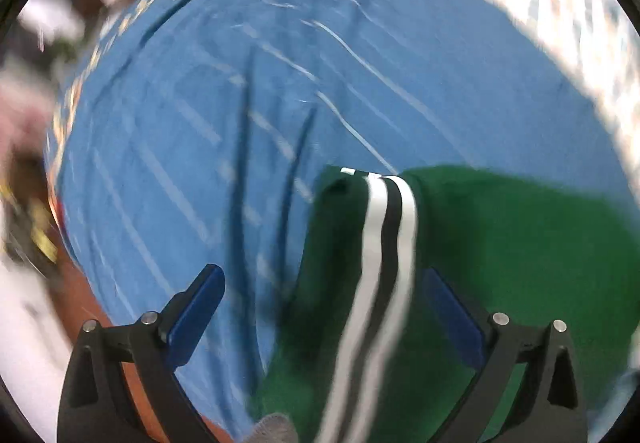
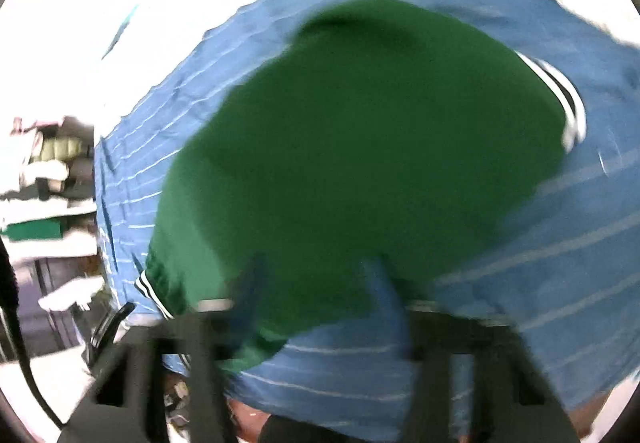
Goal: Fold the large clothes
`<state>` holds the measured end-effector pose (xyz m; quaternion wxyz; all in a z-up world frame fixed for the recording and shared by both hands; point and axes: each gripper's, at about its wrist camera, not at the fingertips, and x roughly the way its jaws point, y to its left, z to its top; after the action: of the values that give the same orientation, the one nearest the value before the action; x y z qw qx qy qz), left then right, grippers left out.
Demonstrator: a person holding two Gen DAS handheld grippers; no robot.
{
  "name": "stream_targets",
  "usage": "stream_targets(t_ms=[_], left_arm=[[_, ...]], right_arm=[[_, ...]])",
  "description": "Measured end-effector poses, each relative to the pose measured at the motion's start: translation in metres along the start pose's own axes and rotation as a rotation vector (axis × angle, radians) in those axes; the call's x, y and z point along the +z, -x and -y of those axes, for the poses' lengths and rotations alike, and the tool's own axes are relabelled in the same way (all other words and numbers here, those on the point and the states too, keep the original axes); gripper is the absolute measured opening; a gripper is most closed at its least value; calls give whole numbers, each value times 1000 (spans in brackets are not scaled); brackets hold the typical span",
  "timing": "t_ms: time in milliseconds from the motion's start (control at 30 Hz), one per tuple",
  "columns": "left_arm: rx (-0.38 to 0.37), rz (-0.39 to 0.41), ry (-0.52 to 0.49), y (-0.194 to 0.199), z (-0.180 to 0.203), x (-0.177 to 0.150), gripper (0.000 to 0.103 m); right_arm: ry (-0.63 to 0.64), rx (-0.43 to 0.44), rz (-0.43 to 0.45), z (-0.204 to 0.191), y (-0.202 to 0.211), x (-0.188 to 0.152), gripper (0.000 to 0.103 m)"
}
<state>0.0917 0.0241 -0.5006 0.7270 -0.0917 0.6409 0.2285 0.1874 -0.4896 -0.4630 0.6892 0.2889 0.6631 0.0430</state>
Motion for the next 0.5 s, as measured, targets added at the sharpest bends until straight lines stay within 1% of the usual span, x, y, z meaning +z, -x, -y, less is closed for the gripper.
stream_targets(t_ms=[33, 67, 100, 167, 200, 233, 267, 333, 367, 400, 433, 467, 500], left_arm=[[56, -19, -22, -26, 8, 9, 103], [56, -63, -18, -52, 10, 17, 103], [5, -107, 12, -69, 7, 27, 103], [-48, -117, 48, -67, -2, 39, 103], [-44, -105, 31, -61, -3, 39, 103], [-28, -83, 5, -53, -4, 38, 103], [-6, -54, -16, -42, -5, 34, 103], [39, -17, -39, -26, -9, 26, 103], [43, -2, -35, -18, -12, 22, 103], [40, 12, -27, -12, -13, 18, 103], [39, 20, -21, -7, -13, 15, 103], [48, 28, -20, -5, -10, 13, 103], [55, 36, -23, -4, -8, 12, 103]], right_arm=[[22, 4, -19, -11, -5, 5, 24], [33, 13, -19, -18, -7, 10, 24], [41, 17, -13, -21, -9, 13, 24], [72, 13, -38, -28, -15, 26, 24], [85, -4, -55, -26, -14, 32, 25], [104, -39, -65, -28, -14, 45, 30], [123, -59, -49, -22, -9, 53, 34], [165, -127, 24, -19, 0, 71, 62], [196, -167, 65, -19, 9, 86, 67], [226, -202, 93, -22, 10, 98, 76], [261, -245, 109, -25, 5, 114, 77], [292, -278, 103, -23, -2, 131, 77], [307, -295, 76, -22, -15, 146, 77]])
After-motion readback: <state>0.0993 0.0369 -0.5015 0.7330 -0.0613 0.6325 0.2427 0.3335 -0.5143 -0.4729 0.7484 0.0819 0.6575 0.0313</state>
